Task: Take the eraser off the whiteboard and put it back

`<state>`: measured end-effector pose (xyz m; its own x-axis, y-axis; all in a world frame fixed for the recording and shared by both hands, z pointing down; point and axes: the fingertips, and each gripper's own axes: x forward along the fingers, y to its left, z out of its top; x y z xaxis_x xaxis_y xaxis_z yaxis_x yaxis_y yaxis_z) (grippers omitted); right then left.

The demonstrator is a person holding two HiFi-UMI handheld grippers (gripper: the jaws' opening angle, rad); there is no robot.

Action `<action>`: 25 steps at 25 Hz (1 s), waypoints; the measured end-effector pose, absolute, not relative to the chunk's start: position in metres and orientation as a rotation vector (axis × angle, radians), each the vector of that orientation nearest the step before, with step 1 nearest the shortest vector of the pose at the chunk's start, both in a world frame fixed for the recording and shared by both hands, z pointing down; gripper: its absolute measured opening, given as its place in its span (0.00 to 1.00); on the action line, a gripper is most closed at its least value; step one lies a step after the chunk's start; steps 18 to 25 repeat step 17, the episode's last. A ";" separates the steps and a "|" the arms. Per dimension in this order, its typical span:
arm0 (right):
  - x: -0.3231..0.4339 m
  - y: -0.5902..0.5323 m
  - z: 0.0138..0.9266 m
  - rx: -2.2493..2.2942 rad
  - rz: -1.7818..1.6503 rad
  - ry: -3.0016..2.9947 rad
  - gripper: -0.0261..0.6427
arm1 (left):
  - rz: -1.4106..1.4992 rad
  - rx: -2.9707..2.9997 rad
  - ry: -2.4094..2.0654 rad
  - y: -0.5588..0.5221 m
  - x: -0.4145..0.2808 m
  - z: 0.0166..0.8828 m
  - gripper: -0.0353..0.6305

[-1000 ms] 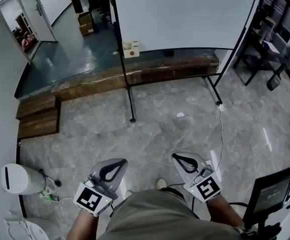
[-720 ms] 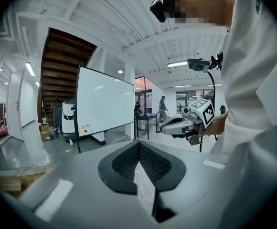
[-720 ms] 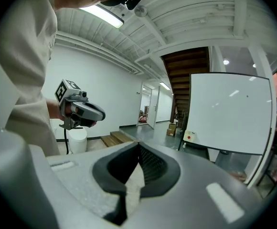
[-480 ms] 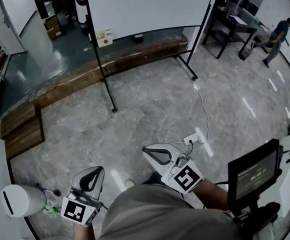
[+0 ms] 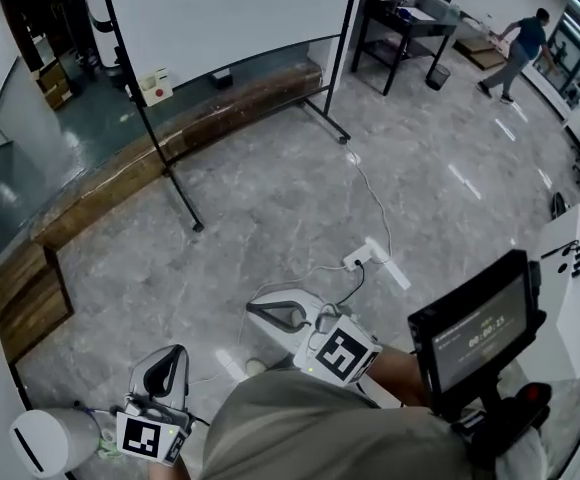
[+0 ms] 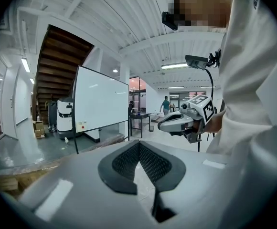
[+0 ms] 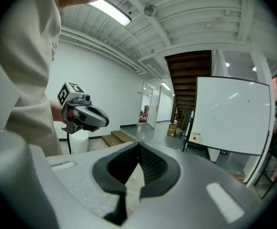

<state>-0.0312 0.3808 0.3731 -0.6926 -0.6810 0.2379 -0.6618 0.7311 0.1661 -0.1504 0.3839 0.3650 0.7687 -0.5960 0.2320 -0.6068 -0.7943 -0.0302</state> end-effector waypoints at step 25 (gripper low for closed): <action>-0.045 0.376 0.373 1.026 -0.126 -2.661 0.04 | 0.342 2.914 -0.942 0.375 -0.150 0.371 0.06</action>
